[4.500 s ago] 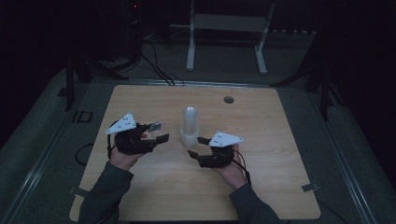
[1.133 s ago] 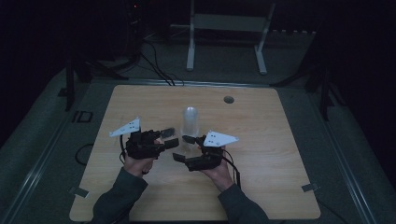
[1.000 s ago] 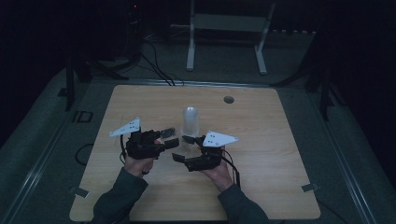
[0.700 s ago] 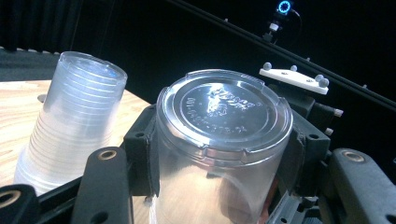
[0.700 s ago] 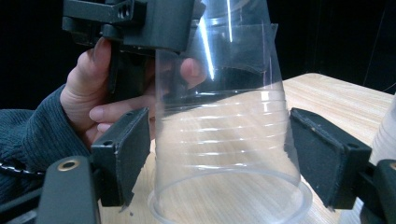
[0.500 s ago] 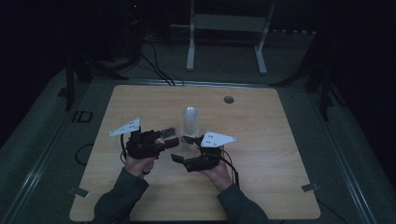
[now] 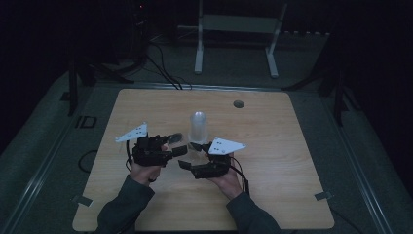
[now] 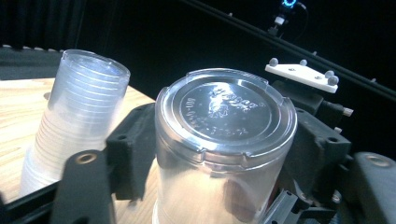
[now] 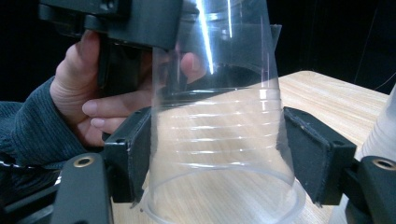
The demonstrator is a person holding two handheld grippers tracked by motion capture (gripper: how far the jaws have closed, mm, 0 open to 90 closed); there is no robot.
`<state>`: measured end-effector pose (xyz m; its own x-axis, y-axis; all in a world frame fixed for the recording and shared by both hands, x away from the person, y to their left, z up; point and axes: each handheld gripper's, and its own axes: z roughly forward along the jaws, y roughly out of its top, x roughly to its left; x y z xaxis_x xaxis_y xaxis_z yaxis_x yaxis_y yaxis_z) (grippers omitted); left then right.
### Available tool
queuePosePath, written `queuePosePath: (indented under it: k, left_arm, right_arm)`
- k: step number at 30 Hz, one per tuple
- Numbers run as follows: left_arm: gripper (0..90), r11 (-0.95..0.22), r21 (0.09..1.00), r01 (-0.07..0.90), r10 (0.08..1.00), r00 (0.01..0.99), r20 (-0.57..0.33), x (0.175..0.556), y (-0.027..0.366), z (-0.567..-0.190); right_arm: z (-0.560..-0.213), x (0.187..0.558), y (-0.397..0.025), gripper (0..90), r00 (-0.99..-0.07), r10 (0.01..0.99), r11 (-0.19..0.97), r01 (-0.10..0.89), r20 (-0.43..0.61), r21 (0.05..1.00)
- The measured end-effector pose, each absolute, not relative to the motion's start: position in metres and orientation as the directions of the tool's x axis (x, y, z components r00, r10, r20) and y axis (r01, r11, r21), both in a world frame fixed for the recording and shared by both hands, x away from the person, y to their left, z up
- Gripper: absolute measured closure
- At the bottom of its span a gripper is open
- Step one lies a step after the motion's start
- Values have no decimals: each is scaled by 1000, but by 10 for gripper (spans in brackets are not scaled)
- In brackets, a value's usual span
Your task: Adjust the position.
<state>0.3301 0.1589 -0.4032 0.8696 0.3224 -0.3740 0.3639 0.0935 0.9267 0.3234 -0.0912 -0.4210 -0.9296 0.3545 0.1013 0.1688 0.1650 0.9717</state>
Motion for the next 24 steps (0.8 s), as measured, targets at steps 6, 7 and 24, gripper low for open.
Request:
queuePosePath:
  k: [6,7,24]
  left_arm:
    - [271,84,931,355,339,868,-362,330,160,-402]
    - [271,80,934,349,344,869,-354,329,161,-401]
    - [275,69,942,328,370,869,-330,328,167,-396]
  right_arm:
    - [-422,324,-92,288,-927,362,174,170,98,970]
    - [-422,324,-93,288,-925,366,174,172,98,970]
    - [-424,324,-100,288,-918,384,188,180,97,965]
